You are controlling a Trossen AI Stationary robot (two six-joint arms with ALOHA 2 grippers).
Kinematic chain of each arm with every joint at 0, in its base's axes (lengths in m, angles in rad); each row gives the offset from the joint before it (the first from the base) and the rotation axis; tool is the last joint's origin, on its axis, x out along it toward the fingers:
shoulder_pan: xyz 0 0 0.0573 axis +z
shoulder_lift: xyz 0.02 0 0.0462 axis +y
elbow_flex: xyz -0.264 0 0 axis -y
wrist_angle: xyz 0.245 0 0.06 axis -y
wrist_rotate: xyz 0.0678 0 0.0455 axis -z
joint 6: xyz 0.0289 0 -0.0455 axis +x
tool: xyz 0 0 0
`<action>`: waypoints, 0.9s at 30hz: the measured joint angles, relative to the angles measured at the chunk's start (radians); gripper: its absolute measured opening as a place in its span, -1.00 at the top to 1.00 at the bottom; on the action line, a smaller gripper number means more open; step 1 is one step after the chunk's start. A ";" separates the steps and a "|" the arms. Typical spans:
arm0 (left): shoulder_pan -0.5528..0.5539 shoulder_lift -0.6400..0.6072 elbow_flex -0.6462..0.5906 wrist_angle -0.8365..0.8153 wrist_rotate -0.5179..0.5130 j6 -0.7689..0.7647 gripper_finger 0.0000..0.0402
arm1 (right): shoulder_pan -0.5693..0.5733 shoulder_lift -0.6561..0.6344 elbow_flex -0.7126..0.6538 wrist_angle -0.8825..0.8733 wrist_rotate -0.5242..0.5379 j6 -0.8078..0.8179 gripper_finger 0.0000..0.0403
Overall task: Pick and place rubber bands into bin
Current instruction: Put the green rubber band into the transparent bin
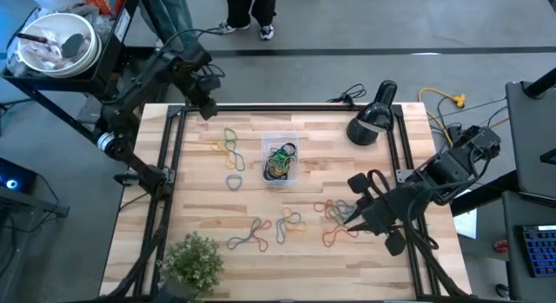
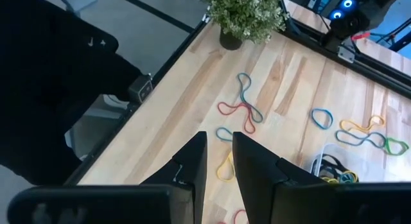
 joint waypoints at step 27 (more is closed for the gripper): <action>-0.199 0.176 -0.146 0.509 -0.159 -0.855 0.47 | 0.047 0.000 -0.004 -0.005 -0.011 -0.006 0.66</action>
